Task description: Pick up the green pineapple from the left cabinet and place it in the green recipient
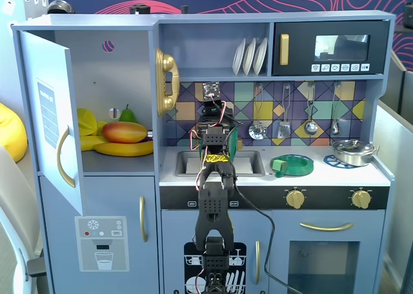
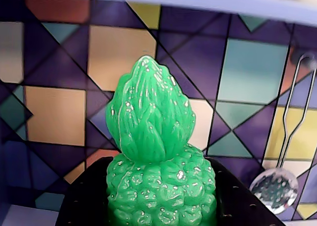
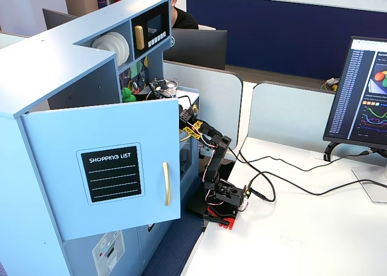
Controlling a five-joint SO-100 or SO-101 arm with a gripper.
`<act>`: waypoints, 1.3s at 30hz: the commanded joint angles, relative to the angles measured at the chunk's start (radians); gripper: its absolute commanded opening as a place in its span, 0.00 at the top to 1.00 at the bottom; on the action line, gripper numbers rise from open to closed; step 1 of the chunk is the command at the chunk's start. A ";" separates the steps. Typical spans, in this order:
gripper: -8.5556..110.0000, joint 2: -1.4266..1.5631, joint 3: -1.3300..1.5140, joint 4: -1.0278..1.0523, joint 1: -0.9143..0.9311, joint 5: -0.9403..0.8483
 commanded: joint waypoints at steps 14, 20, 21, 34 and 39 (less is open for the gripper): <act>0.57 -0.078 -0.146 -0.031 0.017 0.114; 0.52 0.135 0.052 -0.015 -0.009 0.130; 0.51 0.196 0.107 0.000 -0.015 0.140; 0.50 1.009 0.735 0.407 -0.037 0.152; 0.53 1.200 0.907 0.604 0.002 0.143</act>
